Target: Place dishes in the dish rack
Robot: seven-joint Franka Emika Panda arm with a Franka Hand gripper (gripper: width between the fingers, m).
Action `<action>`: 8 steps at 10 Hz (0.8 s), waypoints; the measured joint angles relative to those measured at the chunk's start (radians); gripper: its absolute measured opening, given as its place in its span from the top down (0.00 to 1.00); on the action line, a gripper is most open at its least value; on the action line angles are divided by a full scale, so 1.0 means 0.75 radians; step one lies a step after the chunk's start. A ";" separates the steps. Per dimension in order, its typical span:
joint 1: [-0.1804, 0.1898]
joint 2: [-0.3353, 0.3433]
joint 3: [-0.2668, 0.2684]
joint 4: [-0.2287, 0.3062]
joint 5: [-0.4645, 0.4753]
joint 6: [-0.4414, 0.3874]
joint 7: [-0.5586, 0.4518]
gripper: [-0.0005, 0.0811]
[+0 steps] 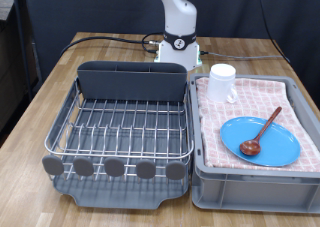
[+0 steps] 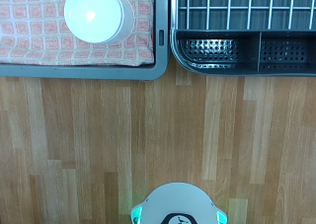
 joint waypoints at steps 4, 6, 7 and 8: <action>0.000 0.105 0.066 0.049 0.019 0.071 0.207 0.01; 0.000 0.203 0.110 0.085 0.055 0.176 0.349 0.01; 0.000 0.251 0.134 0.102 0.066 0.223 0.459 0.01; 0.000 0.303 0.159 0.126 0.067 0.245 0.588 0.01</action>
